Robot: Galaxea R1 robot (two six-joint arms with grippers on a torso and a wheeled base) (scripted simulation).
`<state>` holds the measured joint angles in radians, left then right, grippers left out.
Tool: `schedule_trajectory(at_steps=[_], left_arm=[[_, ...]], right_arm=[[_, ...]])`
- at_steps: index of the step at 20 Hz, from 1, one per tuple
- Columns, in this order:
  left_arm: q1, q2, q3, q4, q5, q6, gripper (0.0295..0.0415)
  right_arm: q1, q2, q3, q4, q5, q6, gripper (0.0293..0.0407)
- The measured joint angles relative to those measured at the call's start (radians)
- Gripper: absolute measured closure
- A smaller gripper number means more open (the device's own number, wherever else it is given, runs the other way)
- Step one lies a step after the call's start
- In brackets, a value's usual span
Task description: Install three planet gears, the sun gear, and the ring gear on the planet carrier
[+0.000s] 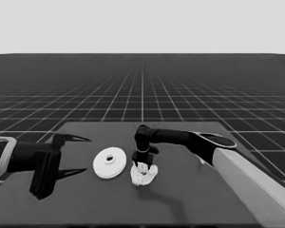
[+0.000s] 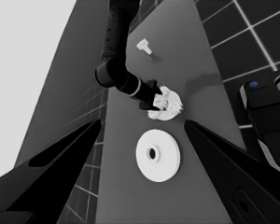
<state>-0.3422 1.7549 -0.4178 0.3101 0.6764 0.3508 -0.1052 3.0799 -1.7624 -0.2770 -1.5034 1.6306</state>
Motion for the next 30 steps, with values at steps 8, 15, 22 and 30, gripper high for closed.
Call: schedule_trajectory(at_steps=[8, 15, 22, 30], left_arm=[[0.0, 0.0, 0.0, 0.0, 0.0, 0.0, 0.0326], [0.0, 0.0, 0.0, 0.0, 0.0, 0.0, 0.0326], [0.0, 0.0, 0.0, 0.0, 0.0, 0.0, 0.0326], [0.0, 0.0, 0.0, 0.0, 0.0, 0.0, 0.0326]], right_arm=[[0.0, 0.0, 0.0, 0.0, 0.0, 0.084, 0.039], [-0.003, -0.001, -0.001, 0.0, 0.0, 0.157, 0.039], [-0.004, -0.001, -0.001, 0.0, 0.0, 0.23, 0.039], [-0.003, -0.001, -0.001, 0.0, 0.0, 0.314, 0.039]])
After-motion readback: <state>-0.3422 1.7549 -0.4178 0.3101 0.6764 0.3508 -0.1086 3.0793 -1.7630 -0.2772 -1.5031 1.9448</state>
